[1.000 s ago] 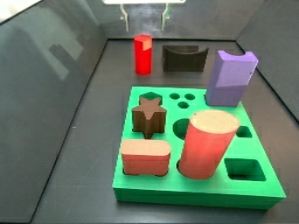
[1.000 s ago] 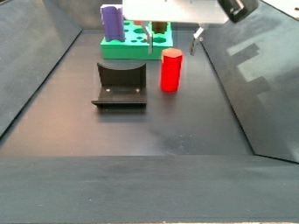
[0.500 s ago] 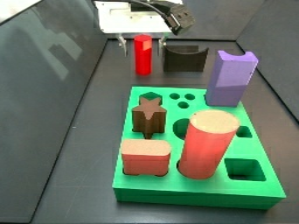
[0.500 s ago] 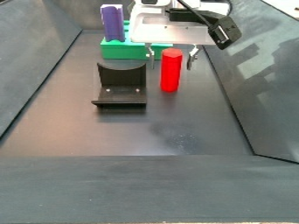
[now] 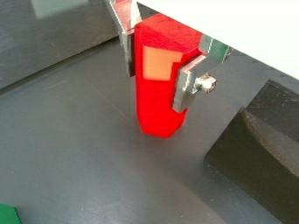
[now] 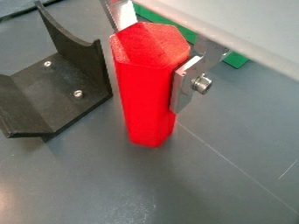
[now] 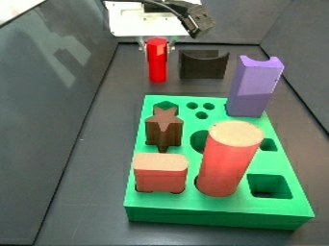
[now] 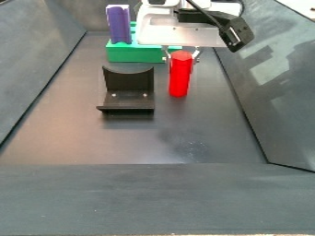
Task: Pick up the hexagon object. Move up. Move to above the board. Insert the hexagon object.
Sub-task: Pick up the hexagon object, then move up.
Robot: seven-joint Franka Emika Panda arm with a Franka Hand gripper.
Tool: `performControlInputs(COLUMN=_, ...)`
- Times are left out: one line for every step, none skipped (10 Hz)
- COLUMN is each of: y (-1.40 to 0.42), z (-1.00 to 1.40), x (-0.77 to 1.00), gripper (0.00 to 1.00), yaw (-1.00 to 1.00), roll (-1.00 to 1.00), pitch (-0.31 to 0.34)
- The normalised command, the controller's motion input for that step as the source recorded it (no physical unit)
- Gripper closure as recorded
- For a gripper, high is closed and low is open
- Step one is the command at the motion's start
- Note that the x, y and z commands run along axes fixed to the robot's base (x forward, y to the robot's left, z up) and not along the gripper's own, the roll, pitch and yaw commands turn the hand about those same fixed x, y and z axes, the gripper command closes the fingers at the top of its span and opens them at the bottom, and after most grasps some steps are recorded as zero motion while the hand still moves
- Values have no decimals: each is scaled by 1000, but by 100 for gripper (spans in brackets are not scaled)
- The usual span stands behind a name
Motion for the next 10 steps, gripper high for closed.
performControlInputs(y=0, z=0, x=0, gripper=100, yaw=0, roll=0, pitch=0)
performControlInputs(y=0, z=0, x=0, gripper=100, yaw=0, roll=0, pitch=0)
performControlInputs(y=0, z=0, x=0, gripper=100, yaw=0, roll=0, pitch=0)
performControlInputs(y=0, z=0, x=0, gripper=100, yaw=0, roll=0, pitch=0)
performControlInputs(y=0, z=0, x=0, gripper=100, yaw=0, roll=0, pitch=0)
performControlInputs(y=0, z=0, x=0, gripper=100, yaw=0, roll=0, pitch=0)
performControlInputs(y=0, z=833, x=0, gripper=100, yaw=0, roll=0, pitch=0)
performControlInputs(y=-68, z=831, x=58, gripper=100, yaw=-32, roll=-6, pitch=-12)
performControlInputs(y=-52, z=672, x=34, gripper=100, yaw=-29, roll=1, pitch=32)
performControlInputs(y=-32, z=521, x=22, gripper=100, yaw=-22, roll=8, pitch=46)
